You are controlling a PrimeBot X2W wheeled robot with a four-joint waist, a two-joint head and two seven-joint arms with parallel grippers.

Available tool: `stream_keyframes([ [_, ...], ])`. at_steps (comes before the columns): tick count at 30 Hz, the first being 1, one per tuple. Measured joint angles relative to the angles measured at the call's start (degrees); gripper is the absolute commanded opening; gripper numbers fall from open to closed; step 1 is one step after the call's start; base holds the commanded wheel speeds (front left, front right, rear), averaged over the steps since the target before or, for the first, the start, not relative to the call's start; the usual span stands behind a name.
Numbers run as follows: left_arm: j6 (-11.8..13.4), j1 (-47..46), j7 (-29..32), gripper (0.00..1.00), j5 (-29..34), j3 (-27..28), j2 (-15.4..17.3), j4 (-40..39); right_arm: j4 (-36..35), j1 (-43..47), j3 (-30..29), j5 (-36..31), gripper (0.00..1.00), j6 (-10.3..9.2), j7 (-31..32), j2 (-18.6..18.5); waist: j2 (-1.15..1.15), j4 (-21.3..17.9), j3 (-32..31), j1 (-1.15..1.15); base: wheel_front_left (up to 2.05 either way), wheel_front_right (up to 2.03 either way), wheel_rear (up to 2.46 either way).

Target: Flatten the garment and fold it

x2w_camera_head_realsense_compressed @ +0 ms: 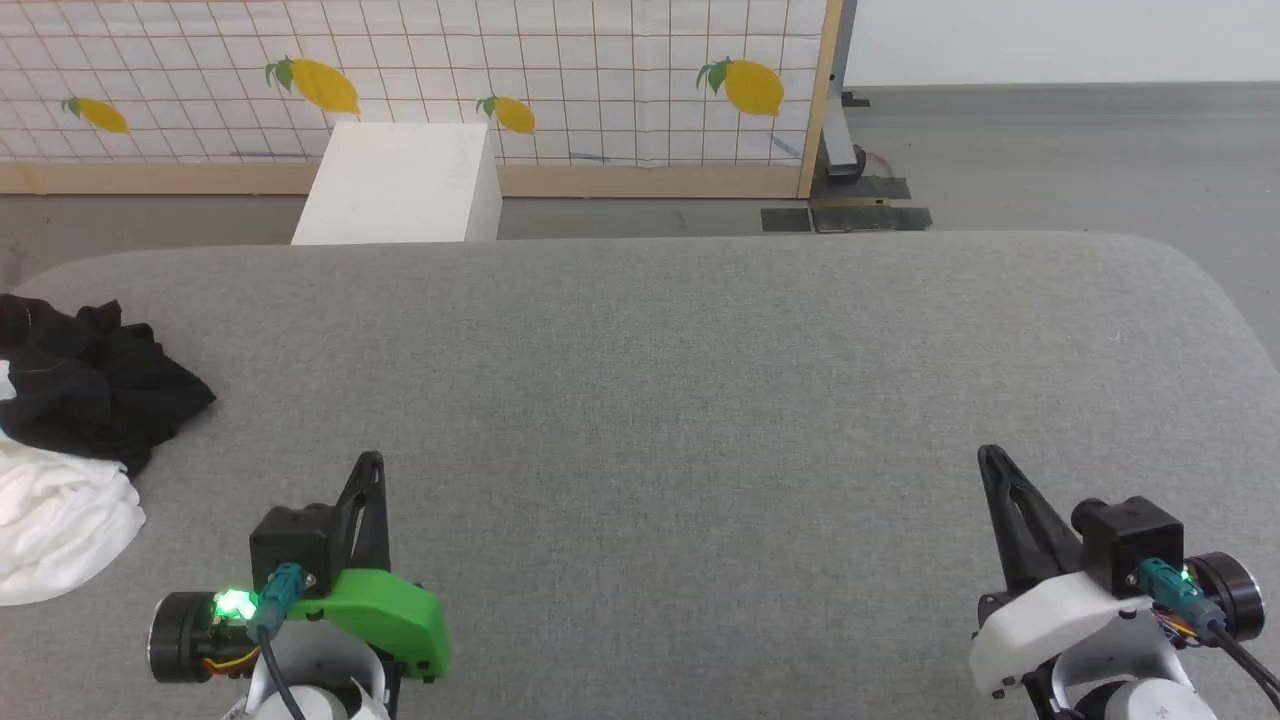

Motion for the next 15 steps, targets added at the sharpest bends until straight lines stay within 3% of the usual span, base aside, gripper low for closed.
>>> stream_keyframes([
  [15,0.0,0.0,0.0,0.00,0.0,0.0,0.0,0.0,0.0,0.0,0.0,0.0,0.00,0.00,0.0,0.0,0.00,0.0,0.0,0.00,0.00,0.00,0.00],
])
